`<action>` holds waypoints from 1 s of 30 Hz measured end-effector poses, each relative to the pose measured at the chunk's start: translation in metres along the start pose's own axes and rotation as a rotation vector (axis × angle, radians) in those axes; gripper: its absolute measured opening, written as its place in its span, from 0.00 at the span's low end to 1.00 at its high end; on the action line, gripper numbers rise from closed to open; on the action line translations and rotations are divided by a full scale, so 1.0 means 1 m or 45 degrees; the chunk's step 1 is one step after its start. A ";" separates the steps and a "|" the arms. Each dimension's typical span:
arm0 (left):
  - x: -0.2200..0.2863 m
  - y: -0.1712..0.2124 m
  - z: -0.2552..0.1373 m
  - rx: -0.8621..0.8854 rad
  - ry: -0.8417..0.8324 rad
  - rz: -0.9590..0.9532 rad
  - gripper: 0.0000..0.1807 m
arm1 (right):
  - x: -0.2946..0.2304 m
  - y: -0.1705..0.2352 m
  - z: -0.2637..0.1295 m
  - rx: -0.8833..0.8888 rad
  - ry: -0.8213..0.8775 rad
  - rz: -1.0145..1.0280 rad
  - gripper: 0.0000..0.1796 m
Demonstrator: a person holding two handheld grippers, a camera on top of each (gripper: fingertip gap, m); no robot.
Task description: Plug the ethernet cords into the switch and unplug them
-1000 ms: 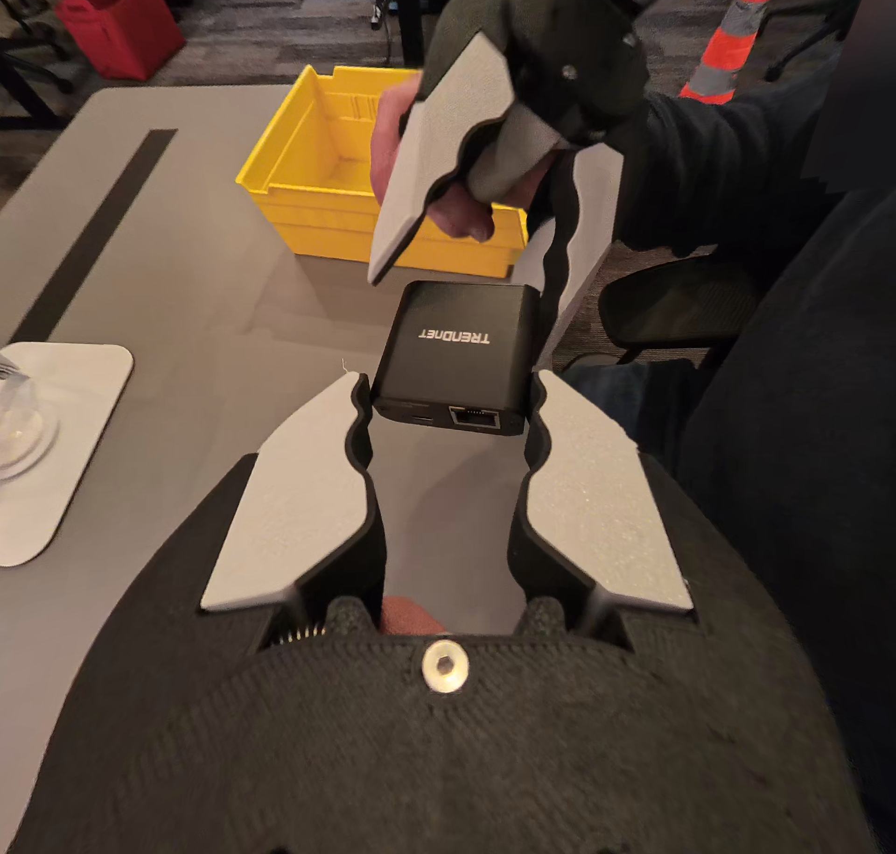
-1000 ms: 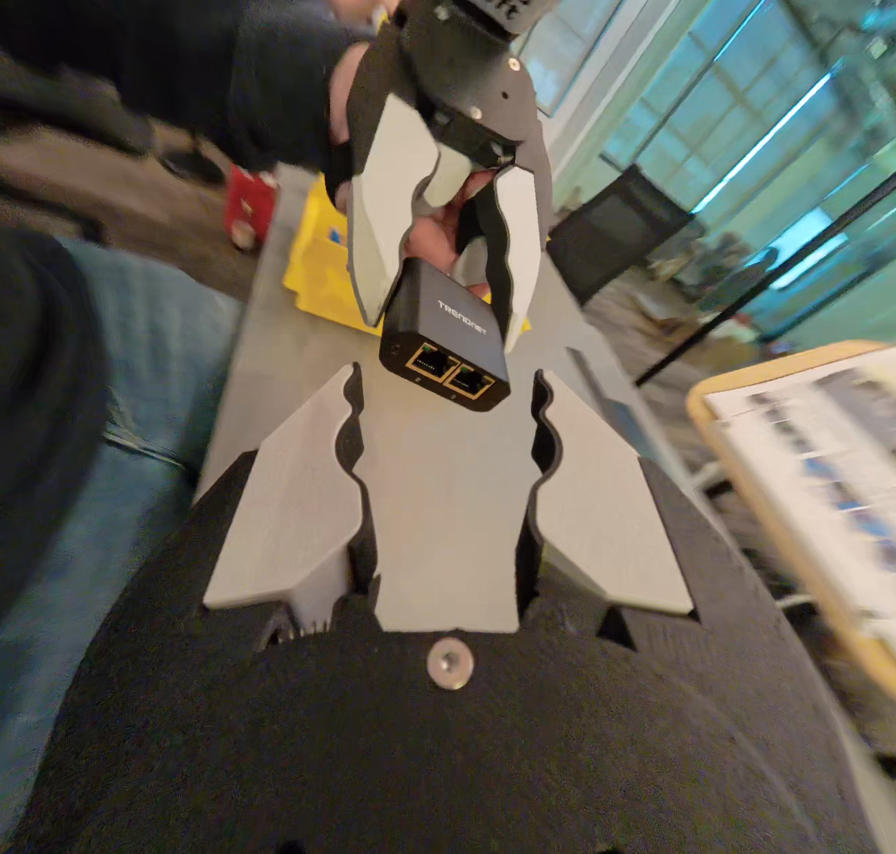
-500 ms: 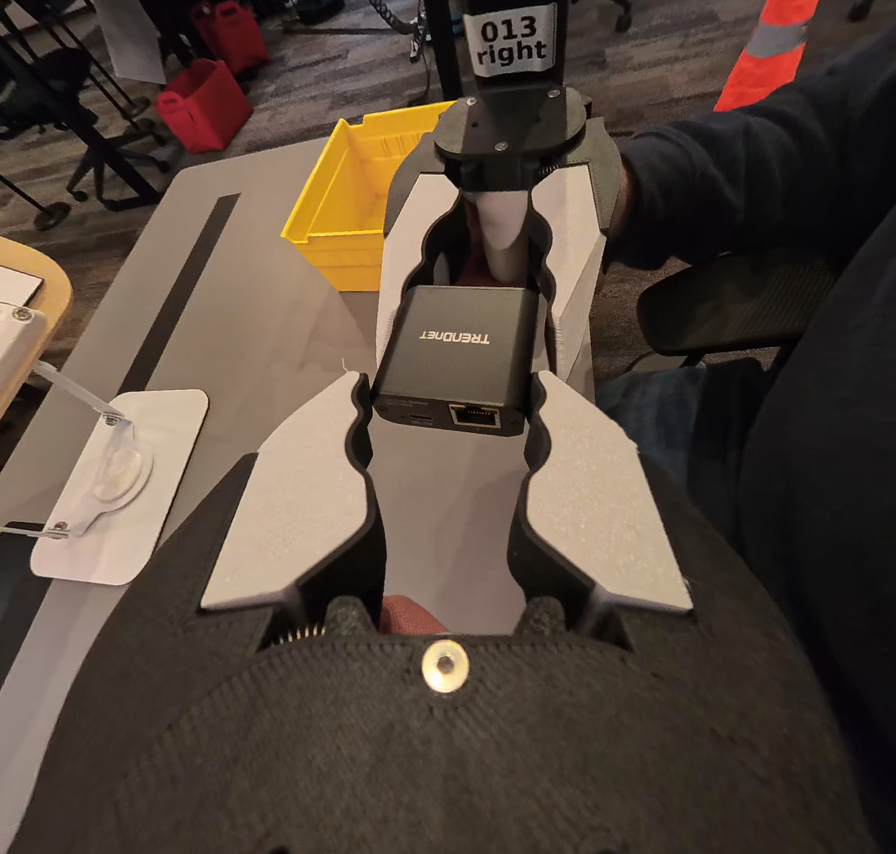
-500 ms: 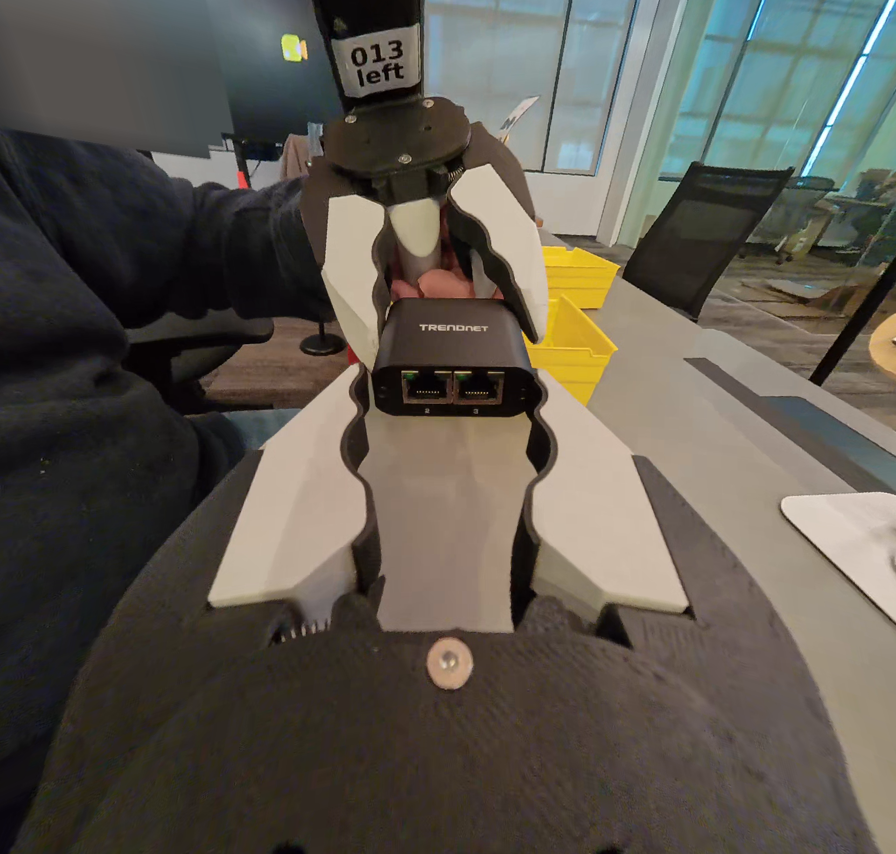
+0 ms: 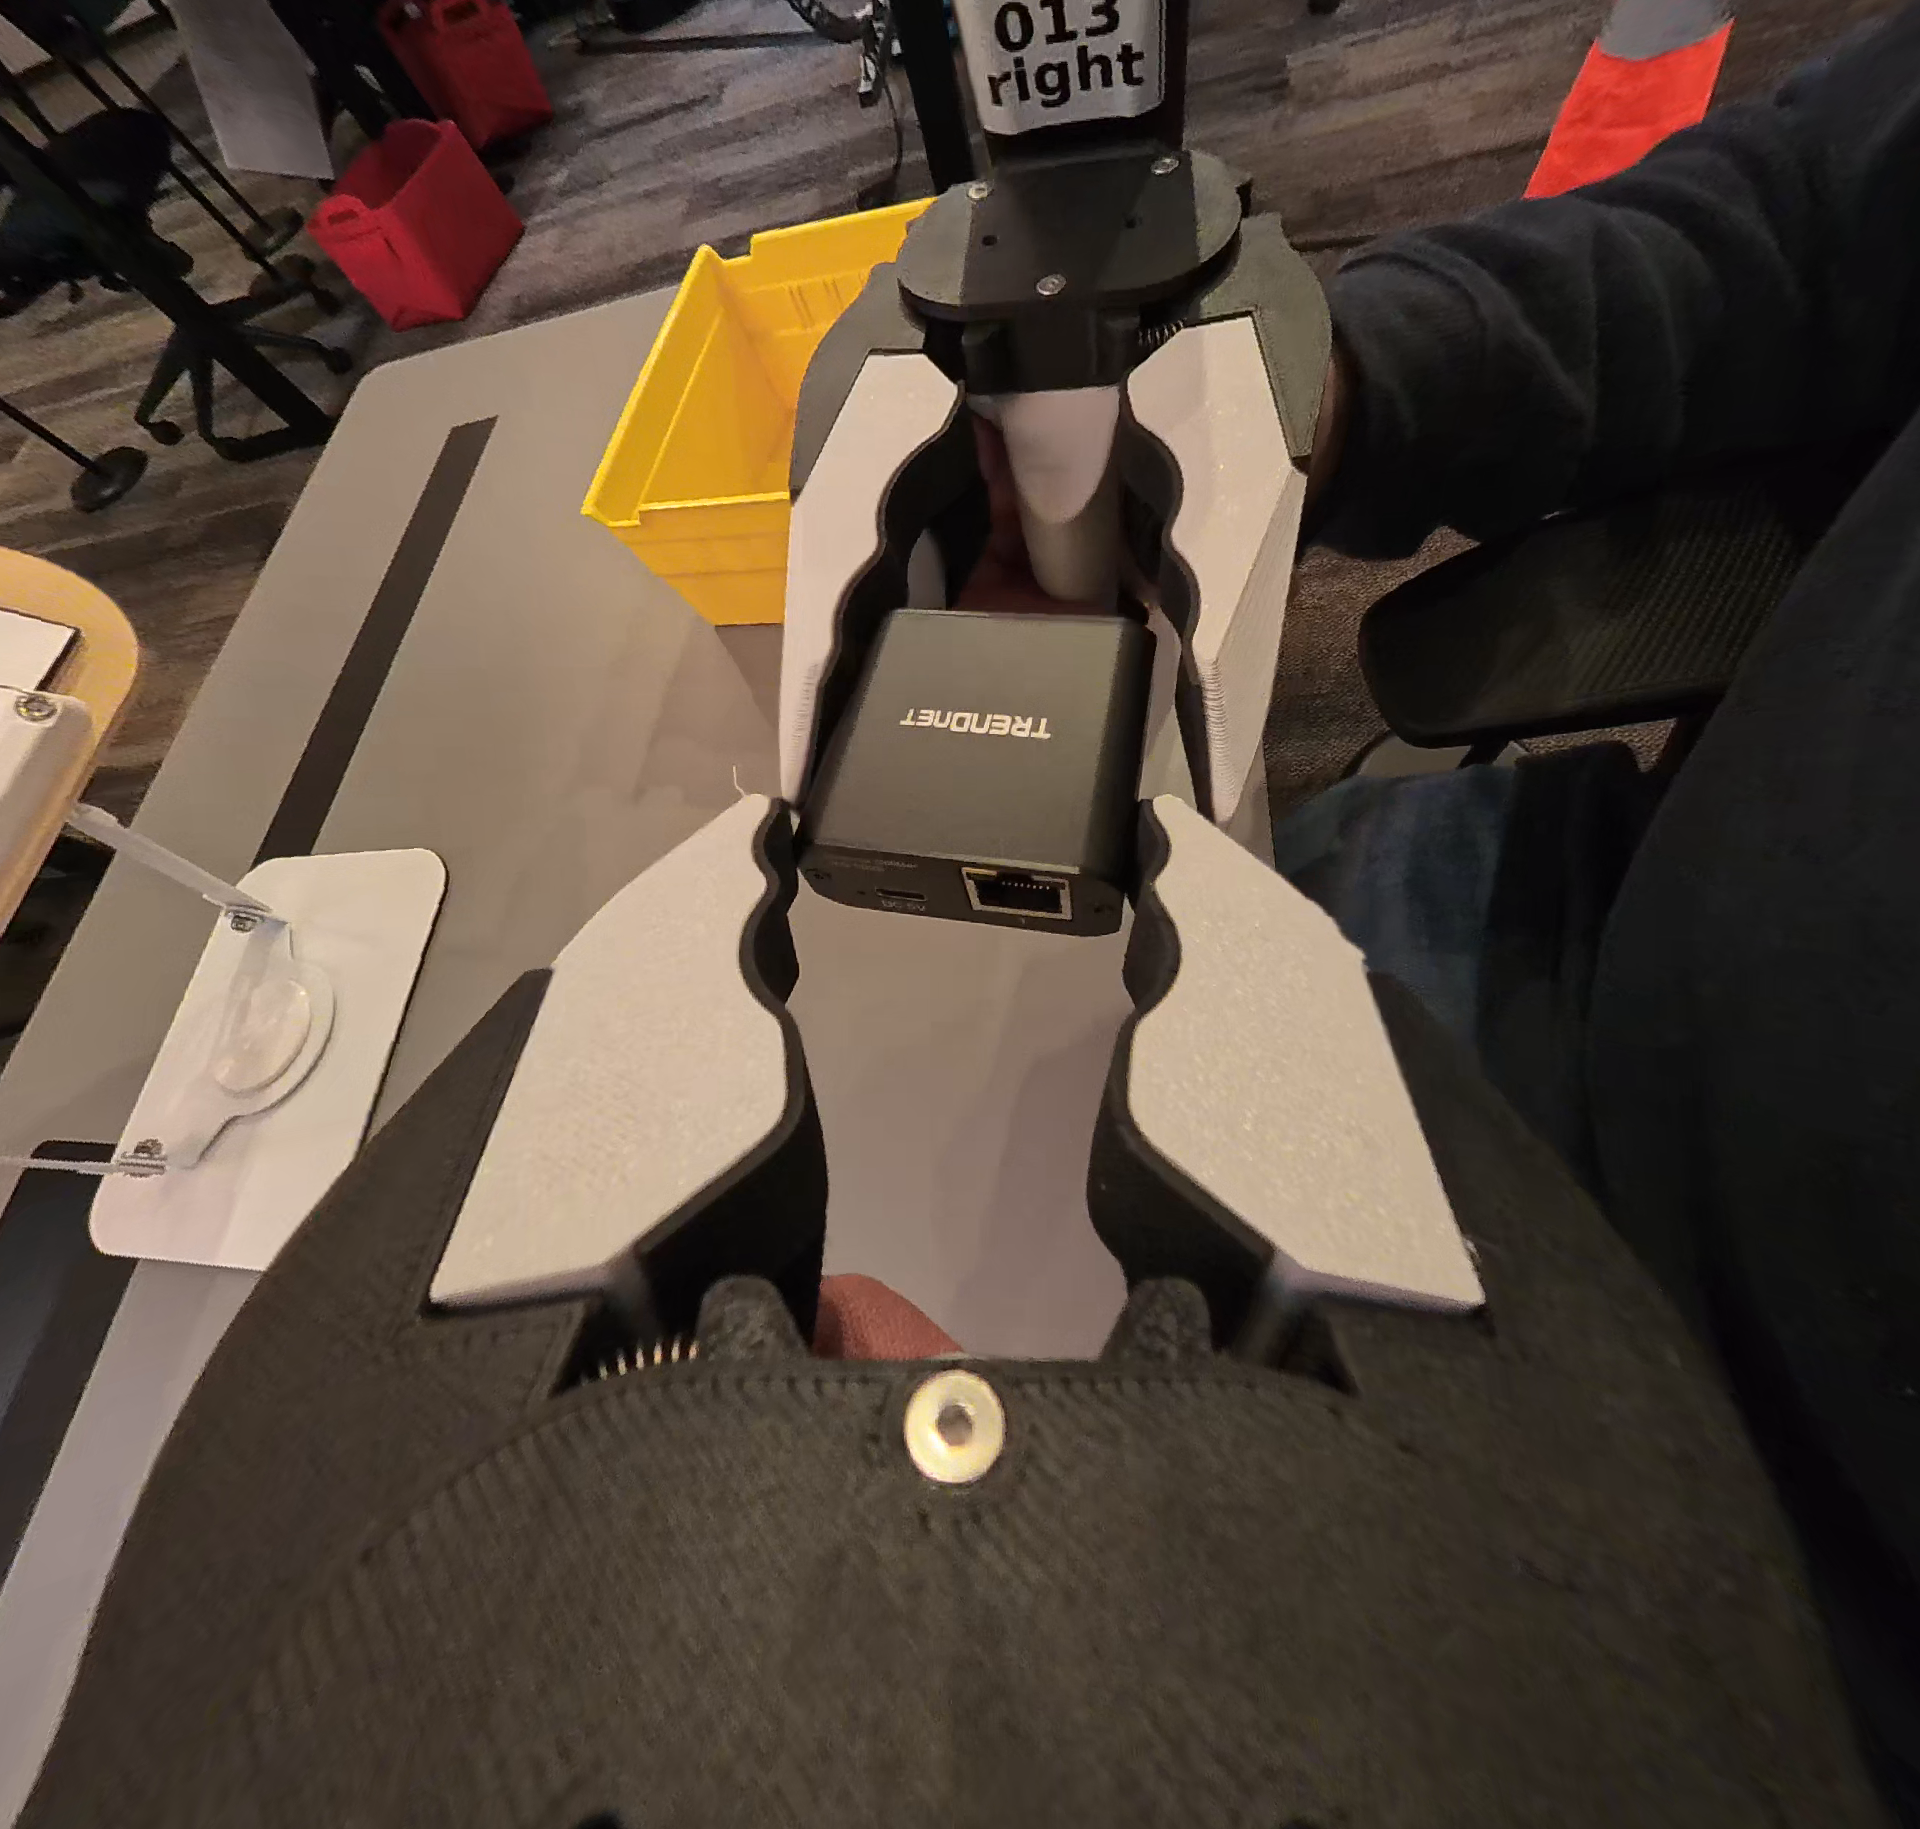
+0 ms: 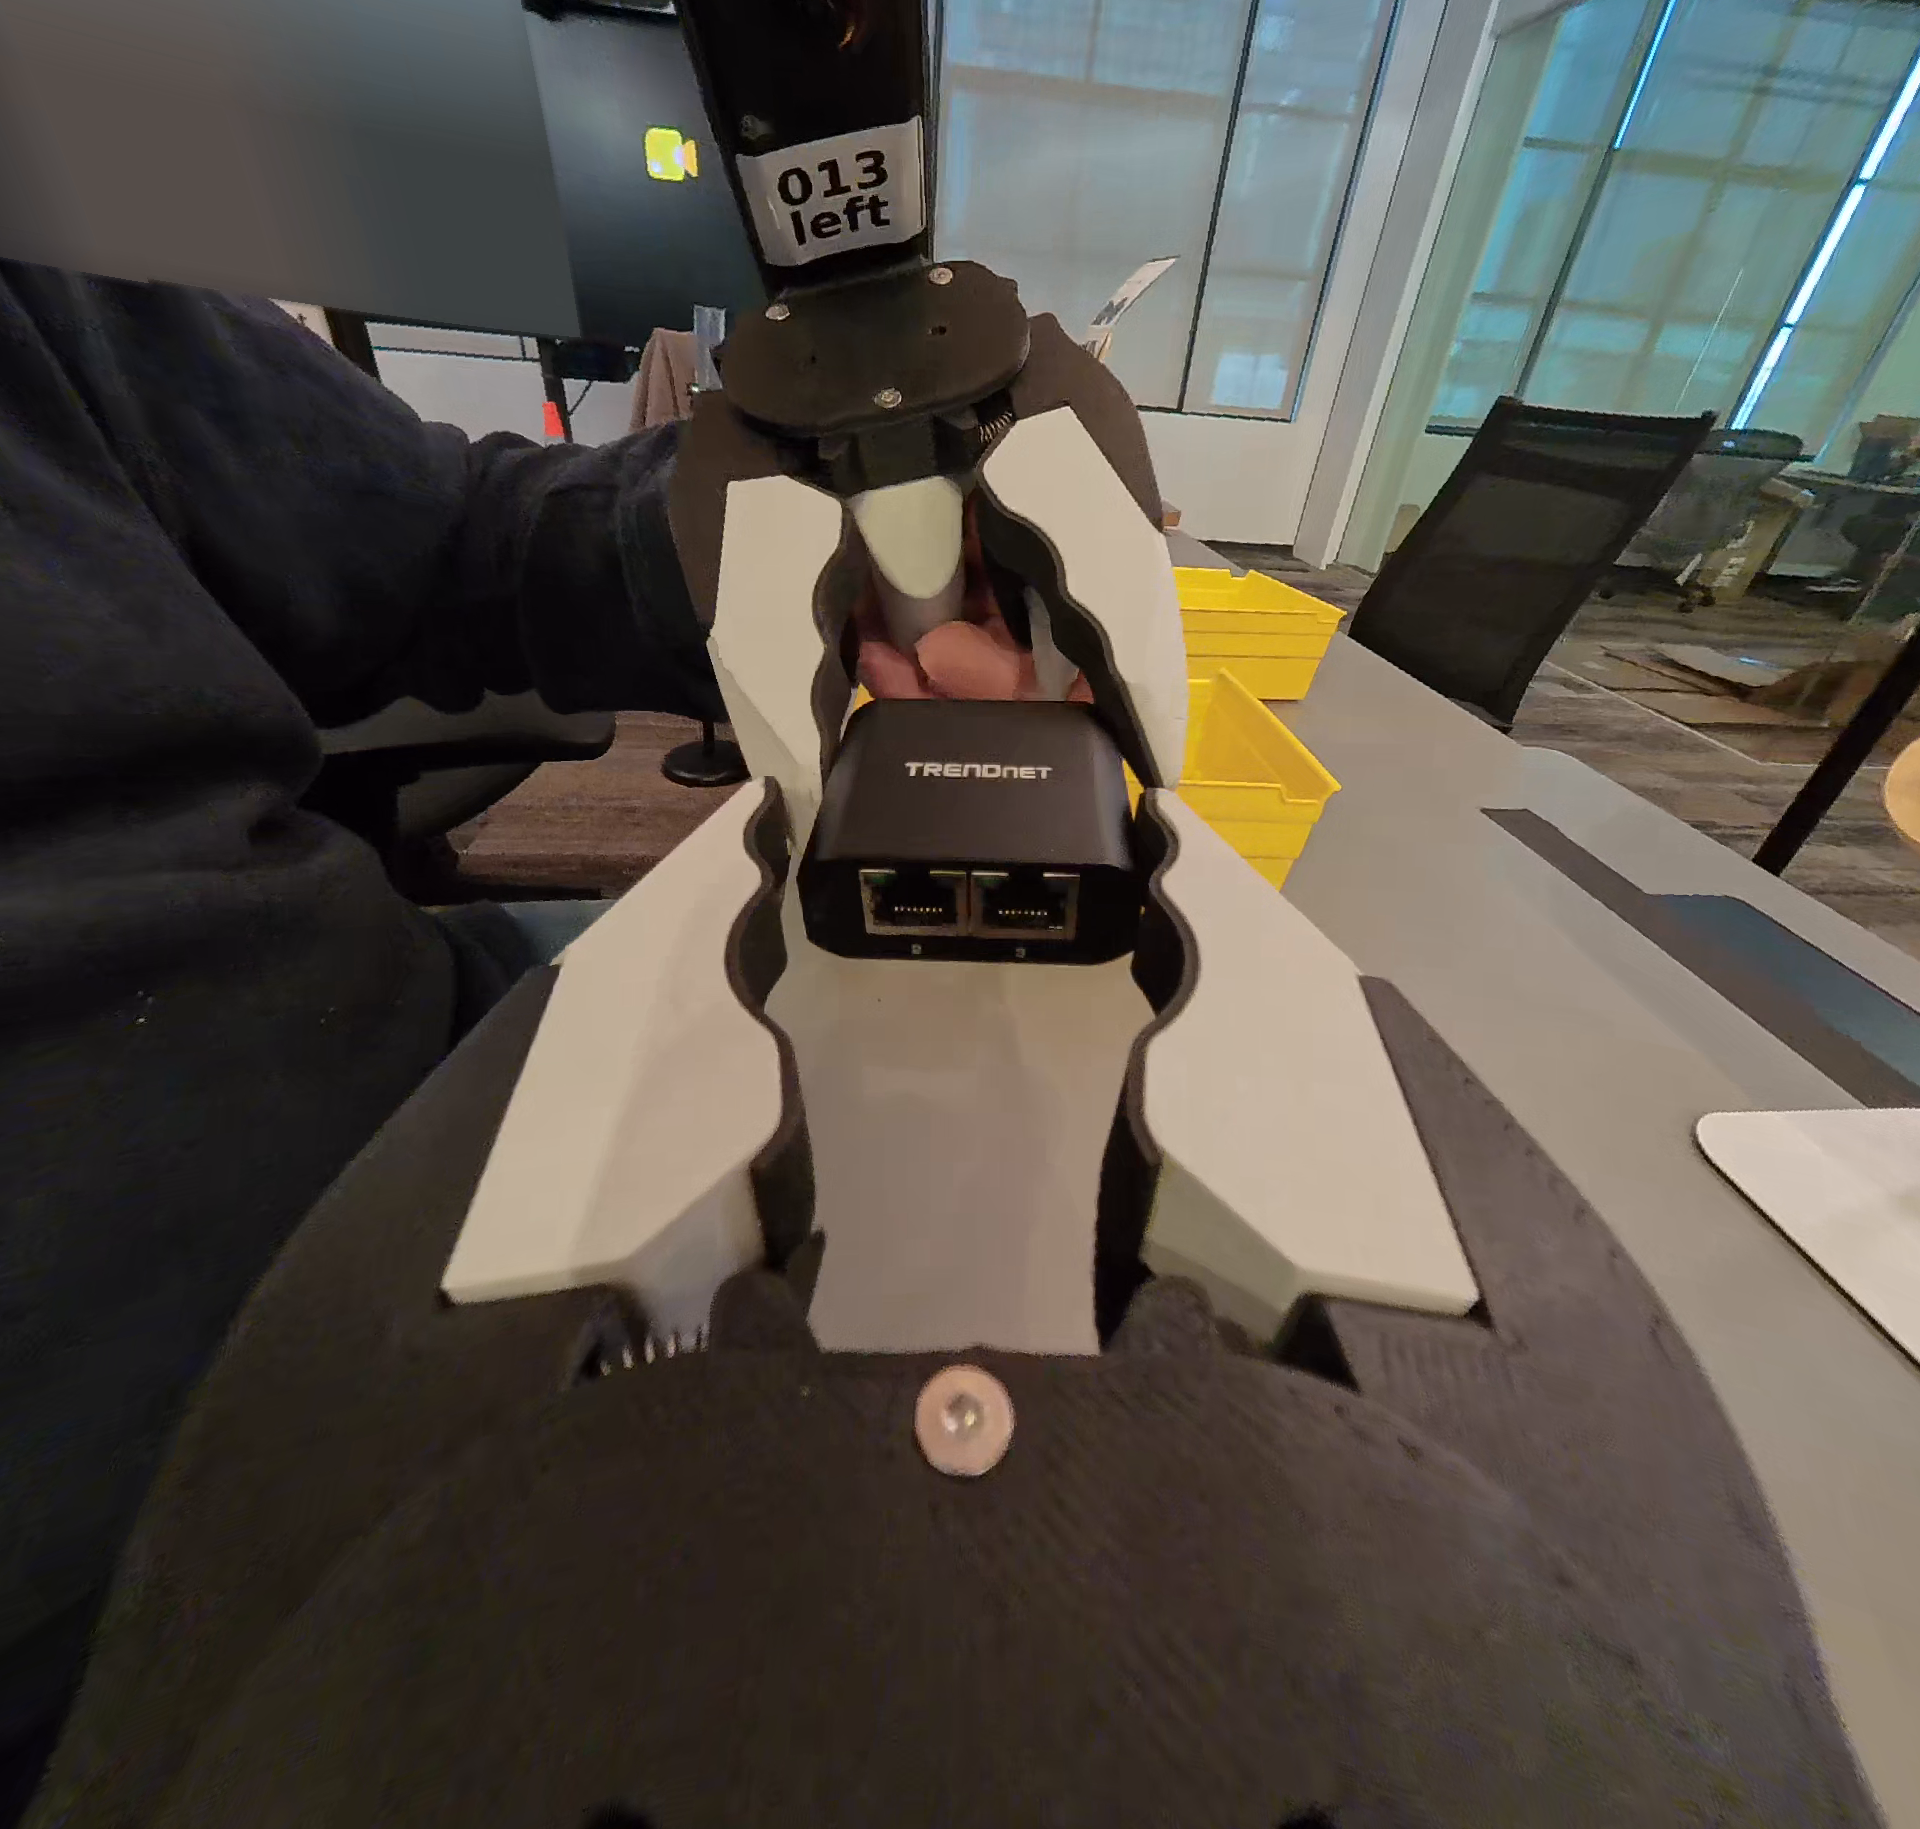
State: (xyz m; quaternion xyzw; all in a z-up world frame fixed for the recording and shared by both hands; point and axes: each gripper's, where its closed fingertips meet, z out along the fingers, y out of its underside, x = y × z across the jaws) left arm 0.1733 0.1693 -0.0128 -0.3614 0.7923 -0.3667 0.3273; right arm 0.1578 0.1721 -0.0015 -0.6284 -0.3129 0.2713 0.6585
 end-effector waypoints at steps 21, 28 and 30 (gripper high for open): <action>0.006 -0.015 -0.001 0.156 0.109 -0.203 0.34 | -0.004 -0.013 -0.011 0.249 -0.129 0.201 0.33; -0.003 -0.014 -0.016 0.230 0.170 -0.383 0.39 | 0.000 -0.017 -0.021 0.241 -0.091 0.119 0.33; -0.006 -0.007 -0.019 0.245 0.198 -0.499 0.43 | -0.002 -0.009 -0.019 0.123 -0.048 -0.029 0.33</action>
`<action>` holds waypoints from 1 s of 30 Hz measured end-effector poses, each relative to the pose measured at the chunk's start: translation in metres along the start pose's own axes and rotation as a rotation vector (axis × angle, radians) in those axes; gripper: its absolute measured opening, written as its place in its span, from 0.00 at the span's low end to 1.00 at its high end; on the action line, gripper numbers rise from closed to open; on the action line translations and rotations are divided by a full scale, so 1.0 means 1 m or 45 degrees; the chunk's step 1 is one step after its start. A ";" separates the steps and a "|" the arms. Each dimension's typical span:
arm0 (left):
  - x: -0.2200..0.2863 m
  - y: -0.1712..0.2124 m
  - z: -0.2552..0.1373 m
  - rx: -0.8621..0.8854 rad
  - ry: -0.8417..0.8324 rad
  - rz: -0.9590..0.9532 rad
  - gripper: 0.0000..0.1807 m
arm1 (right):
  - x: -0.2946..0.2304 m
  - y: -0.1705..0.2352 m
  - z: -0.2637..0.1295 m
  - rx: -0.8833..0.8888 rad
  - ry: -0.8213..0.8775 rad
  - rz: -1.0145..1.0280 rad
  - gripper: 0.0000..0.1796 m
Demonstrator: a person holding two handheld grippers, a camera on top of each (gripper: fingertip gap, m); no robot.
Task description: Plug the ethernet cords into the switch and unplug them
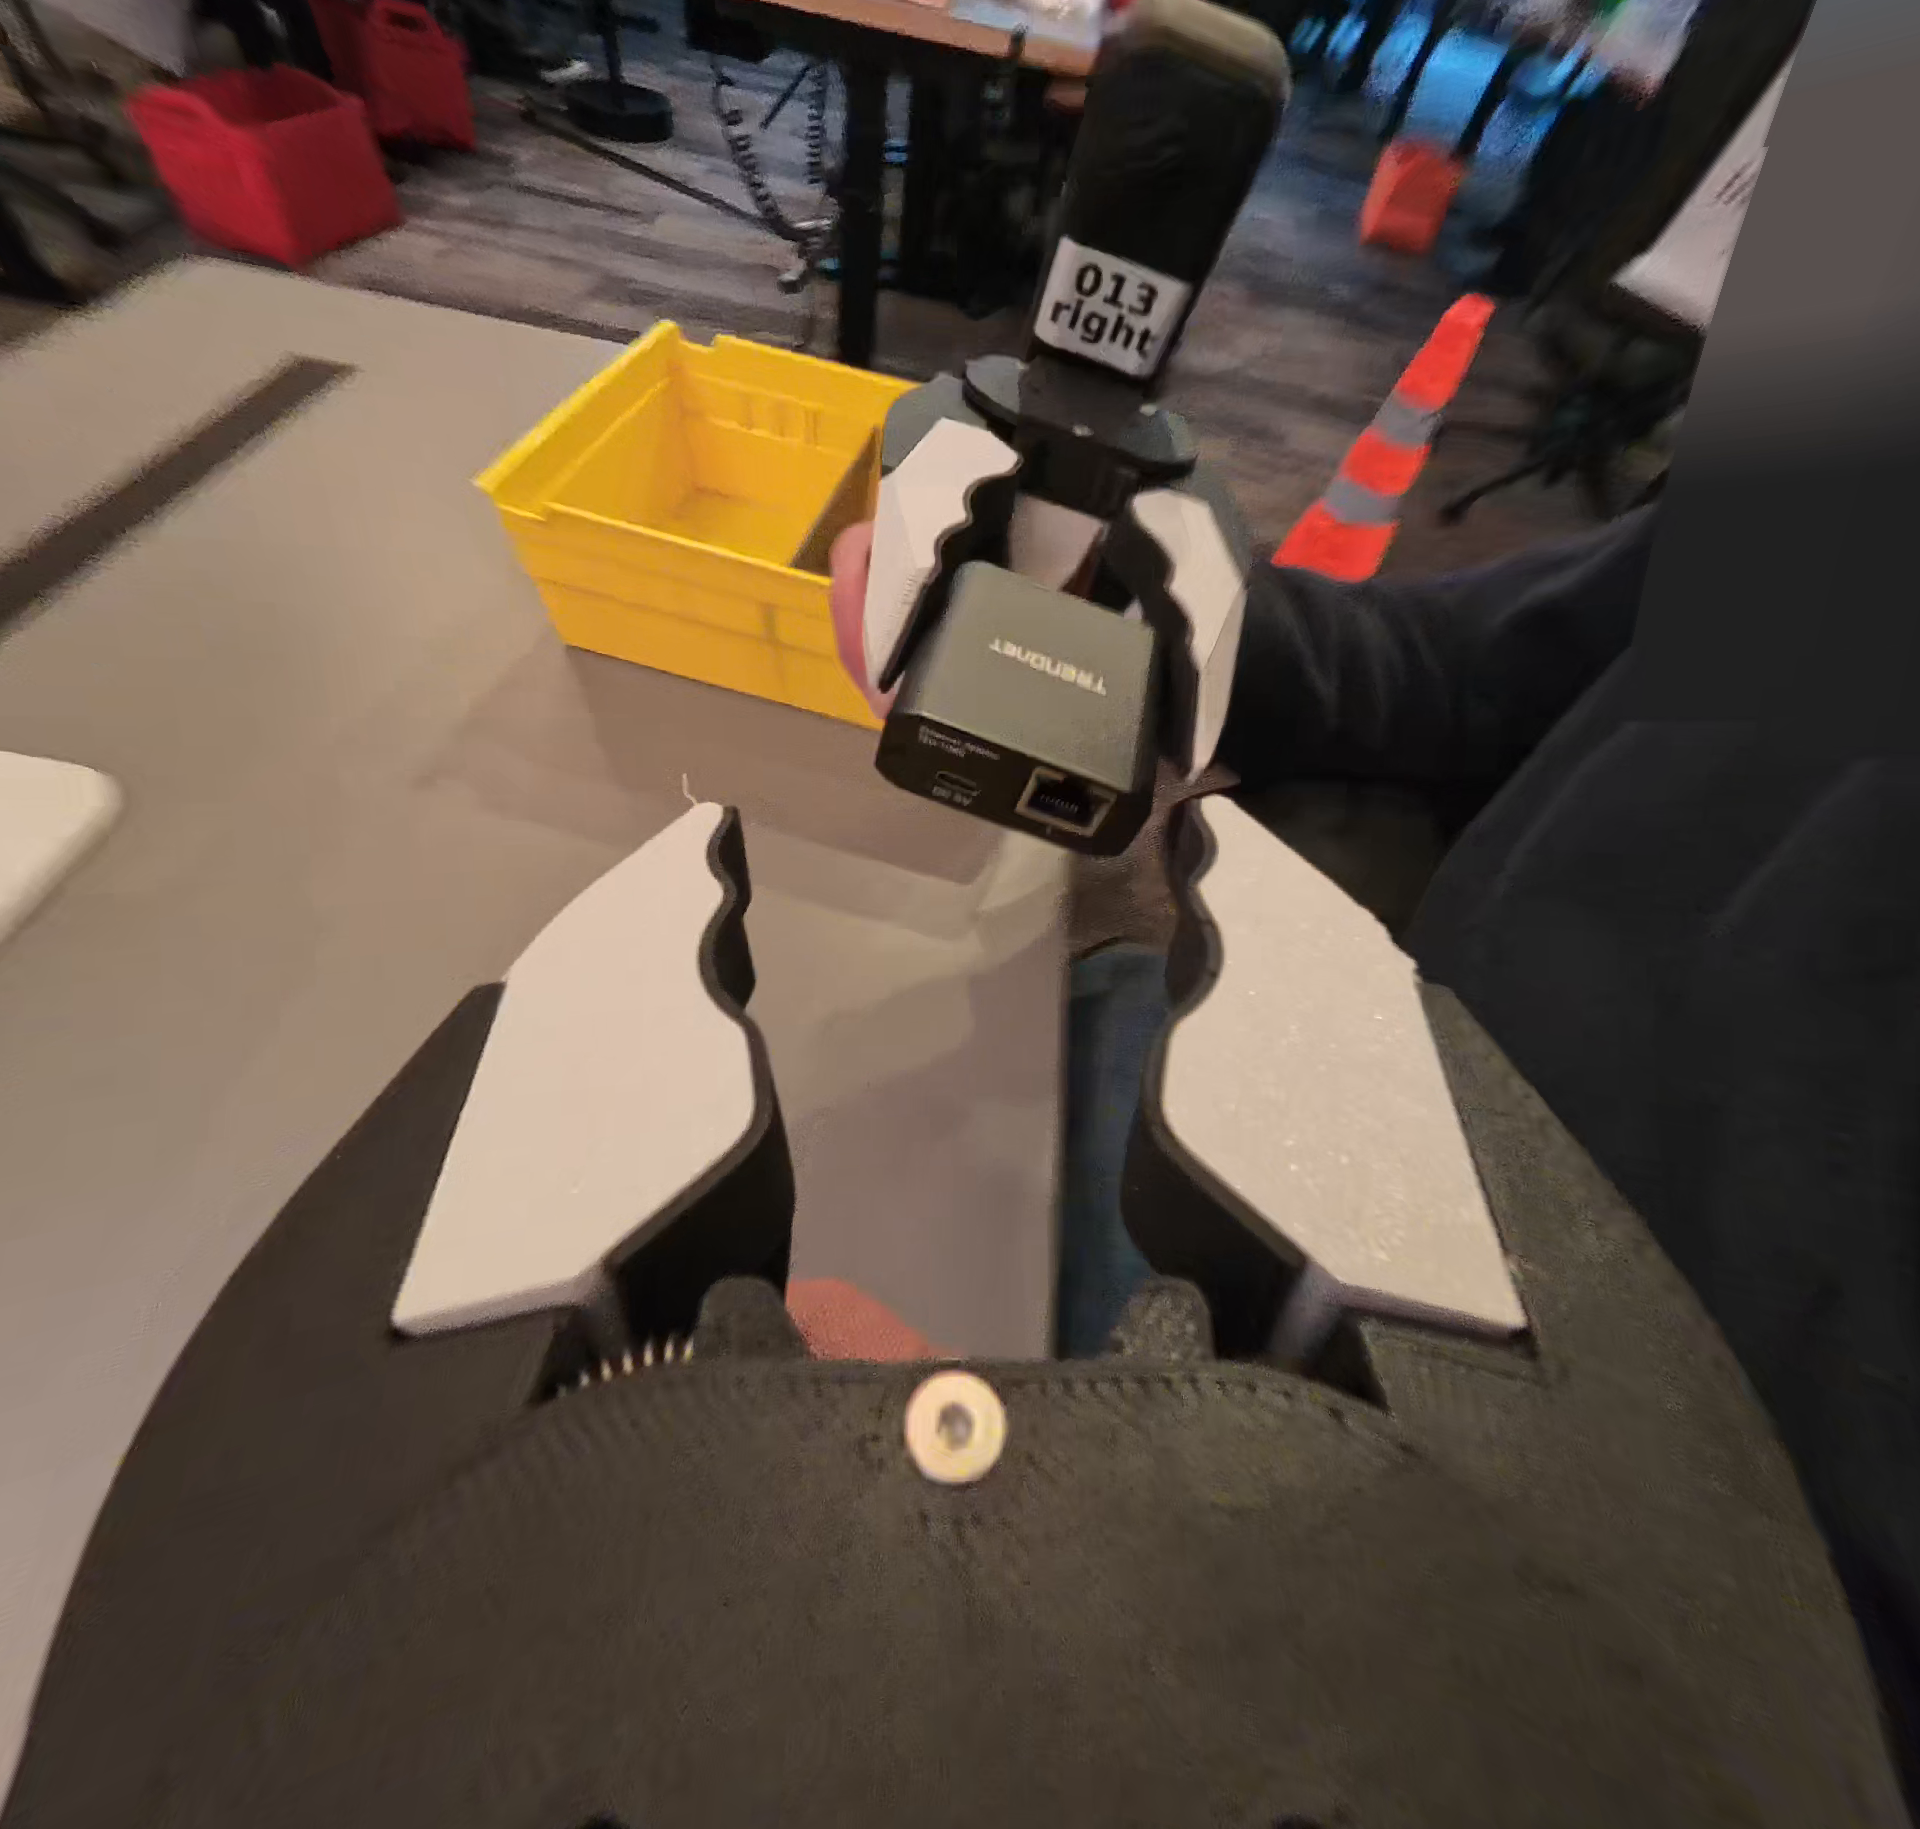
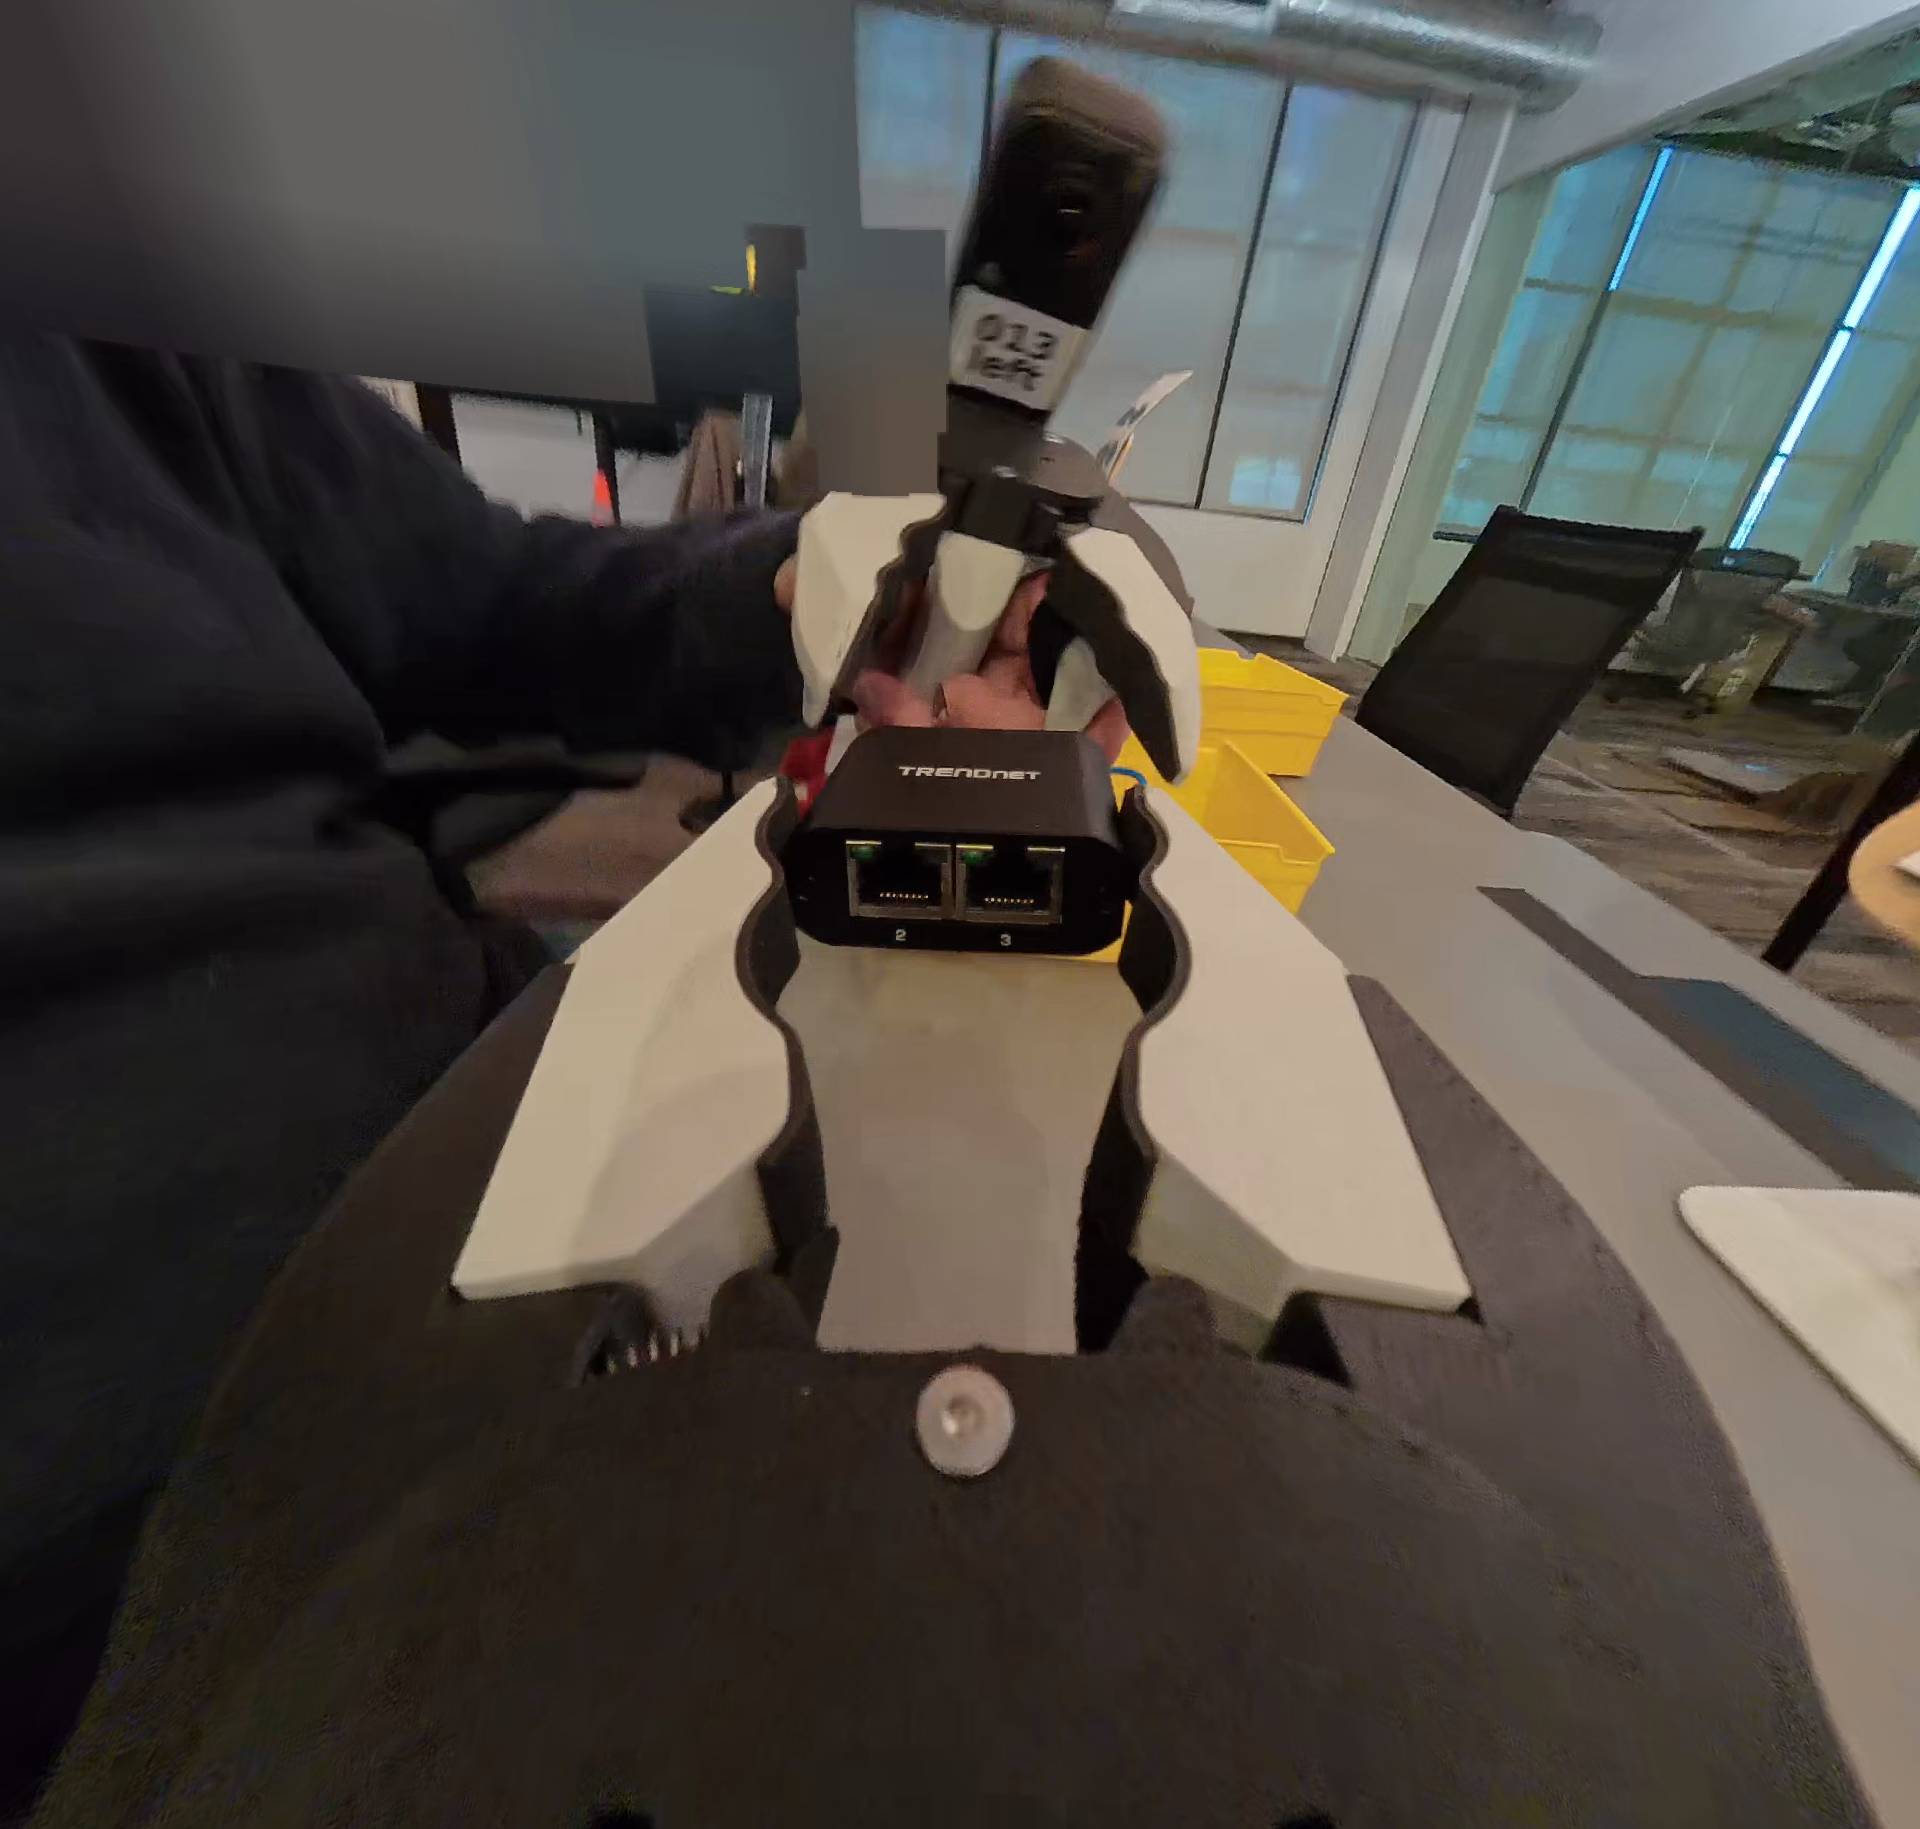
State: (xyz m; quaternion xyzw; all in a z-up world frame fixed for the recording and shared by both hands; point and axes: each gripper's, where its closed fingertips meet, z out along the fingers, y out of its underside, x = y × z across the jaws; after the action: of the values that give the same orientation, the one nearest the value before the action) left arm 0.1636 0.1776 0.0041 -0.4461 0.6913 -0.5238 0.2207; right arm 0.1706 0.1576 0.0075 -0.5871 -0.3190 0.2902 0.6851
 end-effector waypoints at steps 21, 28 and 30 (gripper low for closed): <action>0.015 0.000 0.034 0.443 0.282 -0.687 0.13 | -0.008 0.027 0.017 -0.267 0.066 -0.543 0.35; 0.016 -0.002 0.033 0.573 0.341 -0.852 0.13 | 0.001 0.032 0.019 -0.330 0.209 -0.877 0.37; 0.013 -0.001 0.033 0.595 0.326 -0.876 0.13 | 0.005 0.035 0.018 -0.367 0.235 -0.928 0.38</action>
State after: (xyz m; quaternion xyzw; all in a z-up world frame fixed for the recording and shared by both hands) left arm 0.1827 0.1489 -0.0044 -0.5198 0.3870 -0.7605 0.0408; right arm 0.1584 0.1774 -0.0247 -0.5490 -0.4809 -0.0734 0.6796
